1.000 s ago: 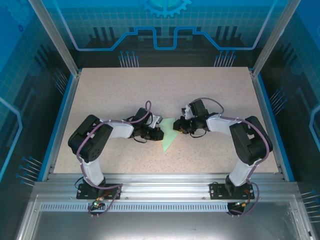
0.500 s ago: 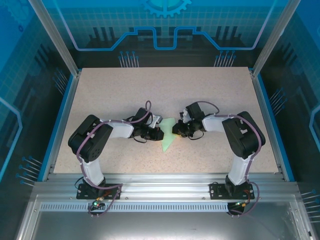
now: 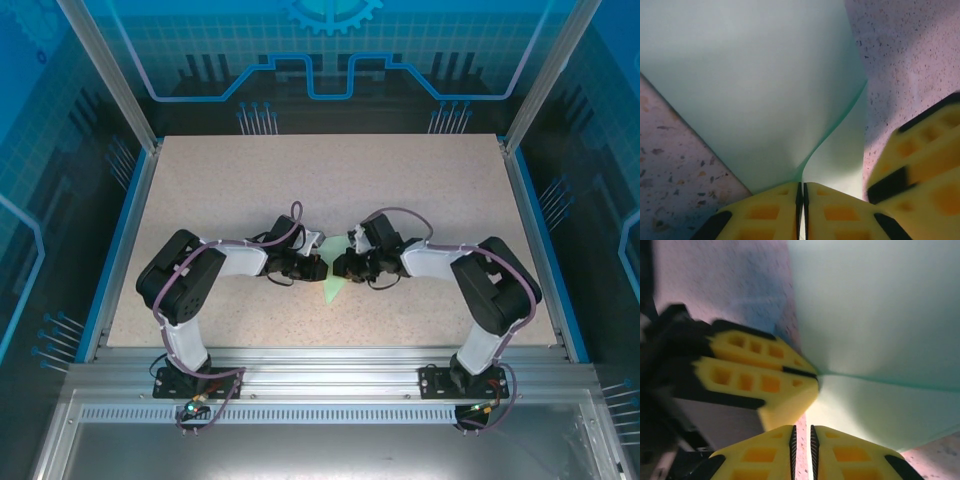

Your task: Fold a paper plane with a square sheet of paper (pick it up from the middle)

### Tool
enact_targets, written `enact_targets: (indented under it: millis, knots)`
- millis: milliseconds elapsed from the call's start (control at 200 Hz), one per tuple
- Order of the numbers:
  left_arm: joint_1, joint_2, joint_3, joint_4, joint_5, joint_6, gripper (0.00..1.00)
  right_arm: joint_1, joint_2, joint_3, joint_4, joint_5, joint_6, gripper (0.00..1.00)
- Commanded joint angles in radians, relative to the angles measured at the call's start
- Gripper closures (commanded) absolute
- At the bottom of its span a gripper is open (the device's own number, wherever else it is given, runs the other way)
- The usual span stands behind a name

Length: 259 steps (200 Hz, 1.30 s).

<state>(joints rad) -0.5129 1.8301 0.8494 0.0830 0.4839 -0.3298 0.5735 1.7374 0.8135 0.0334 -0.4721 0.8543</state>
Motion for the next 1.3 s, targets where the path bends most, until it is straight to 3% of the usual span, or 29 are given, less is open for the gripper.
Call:
enact_targets:
  millis: [0,120,465,850,995,1090,1290]
  knots:
    - [0.005,0.022,0.009,-0.042,-0.001,0.024,0.86,0.026,0.042,-0.05,0.069,0.0,0.064,0.83]
    - [0.005,0.017,0.006,-0.045,-0.003,0.026,0.86,0.025,0.062,-0.073,0.072,0.004,0.055,0.83]
    - [0.005,0.02,0.013,-0.044,-0.003,0.02,0.86,0.076,-0.062,-0.101,0.055,0.009,0.041,0.82]
    - [0.004,0.014,0.015,-0.046,0.001,0.02,0.85,0.121,0.007,-0.1,0.077,0.021,0.064,0.82]
    - [0.004,0.014,0.013,-0.046,0.0,0.021,0.85,0.089,-0.086,-0.075,-0.03,0.087,0.028,0.82]
    - [0.005,0.014,0.015,-0.049,0.002,0.021,0.85,0.032,-0.122,-0.097,0.002,0.105,0.047,0.8]
    - [0.005,0.017,0.014,-0.04,0.003,0.015,0.85,-0.053,-0.038,-0.05,0.054,0.035,0.036,0.8]
